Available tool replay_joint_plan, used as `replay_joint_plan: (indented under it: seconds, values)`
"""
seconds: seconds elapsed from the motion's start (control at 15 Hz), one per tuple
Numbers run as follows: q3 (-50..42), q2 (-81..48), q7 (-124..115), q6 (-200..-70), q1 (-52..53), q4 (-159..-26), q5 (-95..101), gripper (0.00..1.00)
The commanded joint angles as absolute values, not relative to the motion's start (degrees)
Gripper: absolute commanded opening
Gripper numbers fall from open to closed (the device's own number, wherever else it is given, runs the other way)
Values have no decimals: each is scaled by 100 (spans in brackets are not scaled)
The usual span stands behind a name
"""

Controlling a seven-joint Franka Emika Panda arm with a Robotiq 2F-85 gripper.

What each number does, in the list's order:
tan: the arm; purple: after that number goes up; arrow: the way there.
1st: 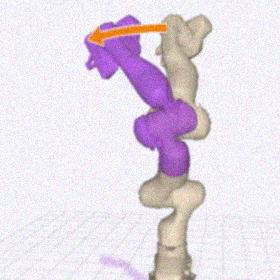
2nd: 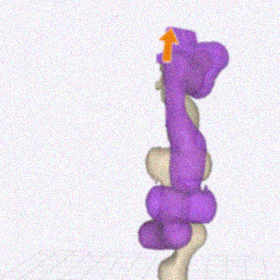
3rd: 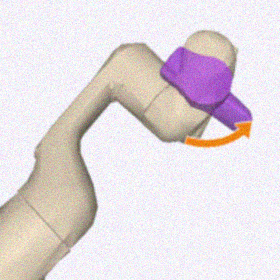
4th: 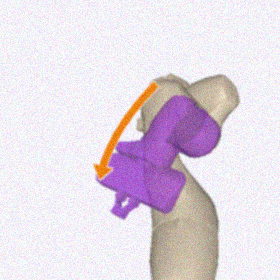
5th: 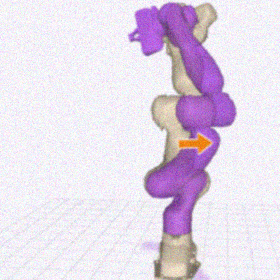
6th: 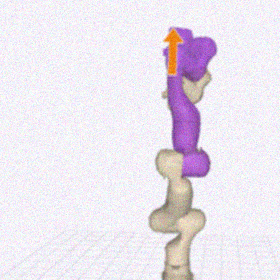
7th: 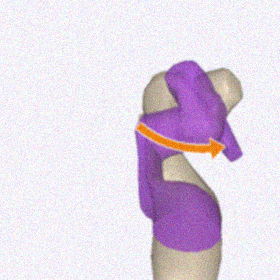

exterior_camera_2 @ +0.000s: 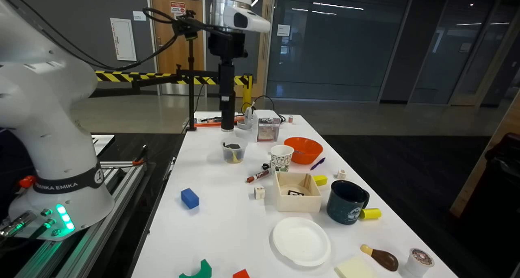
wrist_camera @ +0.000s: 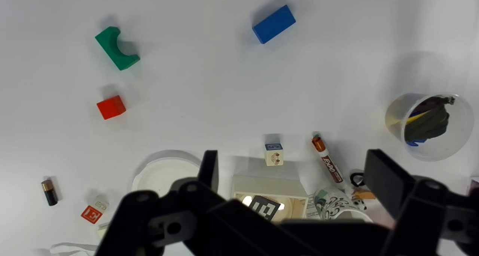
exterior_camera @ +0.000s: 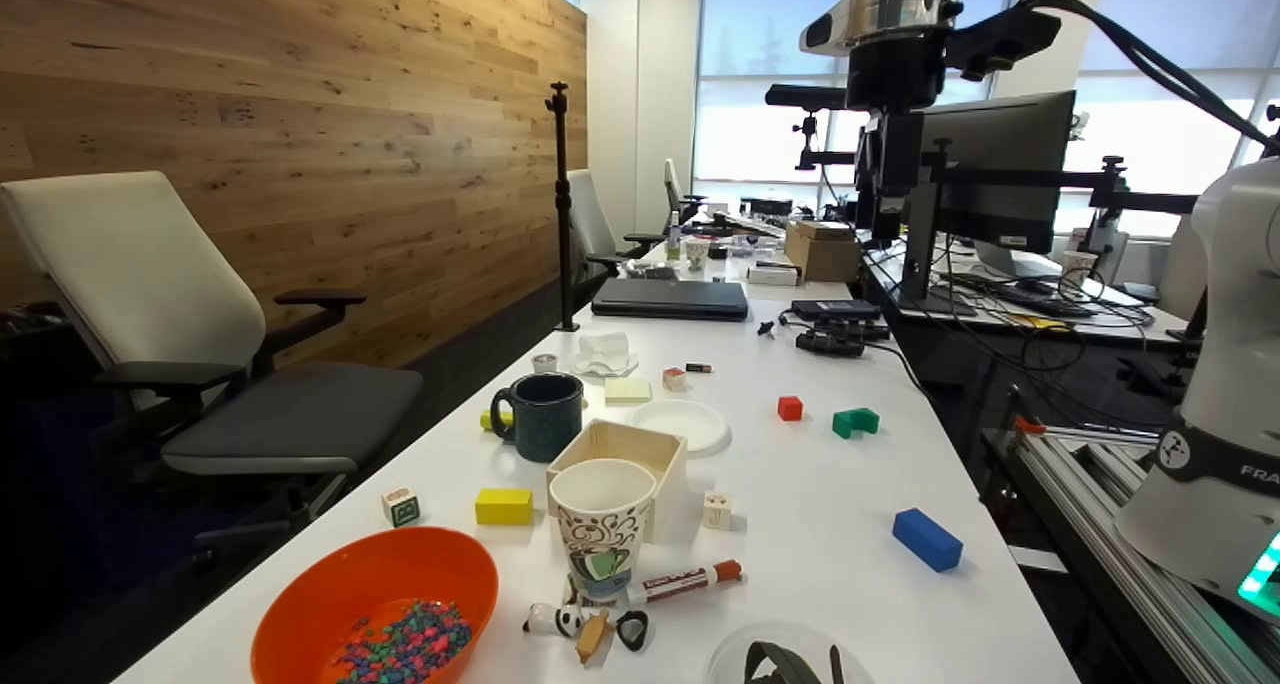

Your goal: Put the white block in the brown box

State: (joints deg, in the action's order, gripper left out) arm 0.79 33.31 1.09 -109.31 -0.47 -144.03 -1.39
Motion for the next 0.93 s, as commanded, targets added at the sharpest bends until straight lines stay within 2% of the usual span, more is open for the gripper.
replay_joint_plan:
  seconds: [0.0, 0.87]
  values:
    - [51, 3291, 79, -10962, -25, -14382, -103, 100]
    - [133, 2959, 104, -11602, -55, -14231, 212, 100]
